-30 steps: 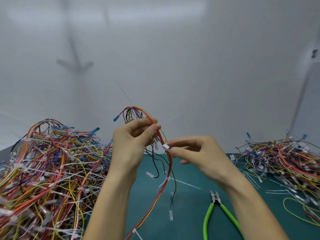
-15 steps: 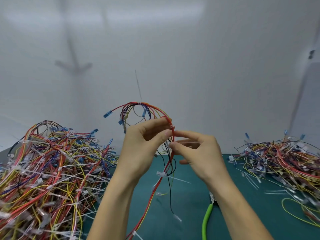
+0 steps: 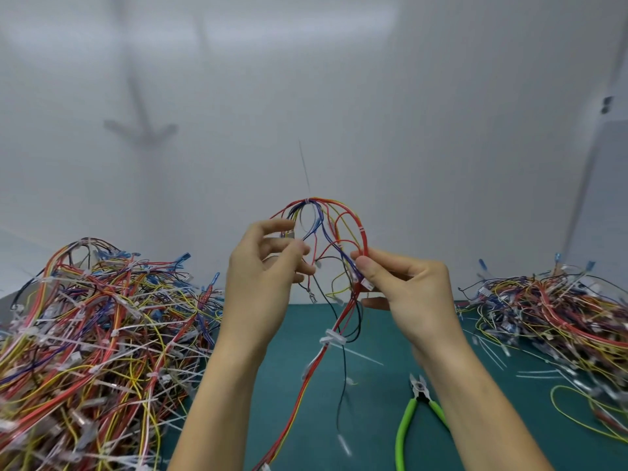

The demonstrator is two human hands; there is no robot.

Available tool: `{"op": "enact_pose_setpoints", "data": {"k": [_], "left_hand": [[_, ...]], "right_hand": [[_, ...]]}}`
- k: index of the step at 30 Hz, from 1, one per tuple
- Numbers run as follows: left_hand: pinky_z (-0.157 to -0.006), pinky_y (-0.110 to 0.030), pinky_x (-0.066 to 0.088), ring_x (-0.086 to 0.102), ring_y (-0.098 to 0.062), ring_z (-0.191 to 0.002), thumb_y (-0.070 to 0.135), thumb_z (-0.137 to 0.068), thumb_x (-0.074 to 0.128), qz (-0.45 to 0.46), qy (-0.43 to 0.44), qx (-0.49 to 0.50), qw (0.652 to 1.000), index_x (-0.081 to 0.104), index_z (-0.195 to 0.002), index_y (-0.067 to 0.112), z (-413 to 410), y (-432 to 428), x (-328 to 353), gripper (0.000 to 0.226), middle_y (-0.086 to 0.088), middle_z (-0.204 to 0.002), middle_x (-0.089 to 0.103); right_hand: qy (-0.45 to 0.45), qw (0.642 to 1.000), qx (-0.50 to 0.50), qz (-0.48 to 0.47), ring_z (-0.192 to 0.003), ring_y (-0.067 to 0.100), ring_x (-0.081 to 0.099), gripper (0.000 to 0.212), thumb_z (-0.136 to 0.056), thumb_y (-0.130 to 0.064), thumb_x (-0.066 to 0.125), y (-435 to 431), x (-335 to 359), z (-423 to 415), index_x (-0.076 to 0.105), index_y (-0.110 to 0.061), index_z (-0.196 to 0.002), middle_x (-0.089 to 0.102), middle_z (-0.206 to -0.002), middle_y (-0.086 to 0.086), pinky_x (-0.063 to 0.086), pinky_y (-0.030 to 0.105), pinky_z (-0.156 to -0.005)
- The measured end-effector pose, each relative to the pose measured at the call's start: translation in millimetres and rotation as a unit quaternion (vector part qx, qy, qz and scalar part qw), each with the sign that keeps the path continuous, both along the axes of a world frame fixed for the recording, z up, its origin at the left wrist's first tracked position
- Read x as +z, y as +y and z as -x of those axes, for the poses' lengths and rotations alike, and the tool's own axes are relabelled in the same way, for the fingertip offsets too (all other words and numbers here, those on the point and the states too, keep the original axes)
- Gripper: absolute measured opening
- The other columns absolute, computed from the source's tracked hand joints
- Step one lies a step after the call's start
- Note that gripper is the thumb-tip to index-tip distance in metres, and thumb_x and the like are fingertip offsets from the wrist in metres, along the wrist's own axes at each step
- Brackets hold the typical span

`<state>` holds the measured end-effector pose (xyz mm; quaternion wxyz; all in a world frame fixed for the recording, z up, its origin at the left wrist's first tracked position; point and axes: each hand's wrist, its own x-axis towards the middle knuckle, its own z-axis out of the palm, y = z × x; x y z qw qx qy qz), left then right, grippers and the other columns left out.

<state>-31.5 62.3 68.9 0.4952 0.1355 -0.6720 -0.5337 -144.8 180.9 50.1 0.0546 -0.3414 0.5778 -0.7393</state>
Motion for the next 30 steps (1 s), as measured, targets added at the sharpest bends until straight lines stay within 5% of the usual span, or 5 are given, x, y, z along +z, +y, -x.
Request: {"op": "enact_pose_setpoints", "data": {"k": [4, 7, 12, 19, 30], "left_hand": [[-0.074, -0.029, 0.056, 0.069, -0.009, -0.082, 0.015, -0.092, 0.060, -0.058, -0.063, 0.074, 0.993, 0.057, -0.102, 0.026, 3.1, -8.1, -9.2, 0.015, 0.000, -0.097, 0.068], [-0.092, -0.035, 0.052, 0.069, -0.007, -0.095, 0.028, -0.094, 0.060, -0.062, -0.152, 0.004, 0.986, 0.066, -0.105, 0.023, 6.6, -10.5, -13.8, 0.014, 0.004, -0.104, 0.073], [-0.094, -0.031, 0.049, 0.071, -0.006, -0.098, 0.043, -0.096, 0.054, -0.070, -0.170, -0.140, 0.973, 0.074, -0.102, 0.022, 10.0, -0.2, -12.0, 0.029, 0.008, -0.099, 0.077], [-0.092, -0.034, 0.052, 0.069, -0.005, -0.101, 0.029, -0.096, 0.059, -0.003, -0.215, -0.192, 0.958, 0.067, -0.114, 0.030, 5.6, -4.8, -16.3, 0.020, 0.010, -0.106, 0.075], [-0.061, -0.018, 0.055, 0.075, -0.018, -0.077, 0.024, -0.092, 0.067, 0.072, -0.317, -0.211, 0.922, 0.074, -0.099, 0.015, 6.9, -10.9, -25.1, 0.014, -0.002, -0.093, 0.077]], "right_hand": [[-0.027, 0.999, 0.015, 0.032, -0.069, 0.011, 0.072, 0.020, -0.090, -0.012, 0.069, 2.9, 3.5, 1.2, 0.079, -0.028, -0.084, 0.078, -0.080, -0.003, 0.055, 0.020, -0.055], [-0.043, 0.998, 0.025, 0.042, -0.078, 0.017, 0.074, 0.018, -0.090, -0.012, 0.069, 3.0, 3.4, 1.6, 0.080, -0.025, -0.085, 0.079, -0.086, -0.003, 0.058, 0.024, -0.058], [-0.062, 0.995, 0.048, 0.056, -0.075, 0.012, 0.075, 0.015, -0.092, -0.012, 0.067, 2.5, 3.4, 1.1, 0.079, -0.021, -0.091, 0.079, -0.086, 0.000, 0.055, 0.020, -0.056], [-0.080, 0.993, 0.027, 0.079, -0.072, 0.014, 0.074, 0.012, -0.090, -0.014, 0.068, 2.4, 2.7, 4.3, 0.078, -0.016, -0.096, 0.078, -0.081, 0.002, 0.056, 0.022, -0.057], [-0.126, 0.984, 0.001, 0.124, -0.066, 0.015, 0.071, 0.015, -0.087, -0.015, 0.071, 6.1, 1.7, 16.1, 0.077, -0.011, -0.100, 0.076, -0.077, 0.001, 0.058, 0.022, -0.057]]}}
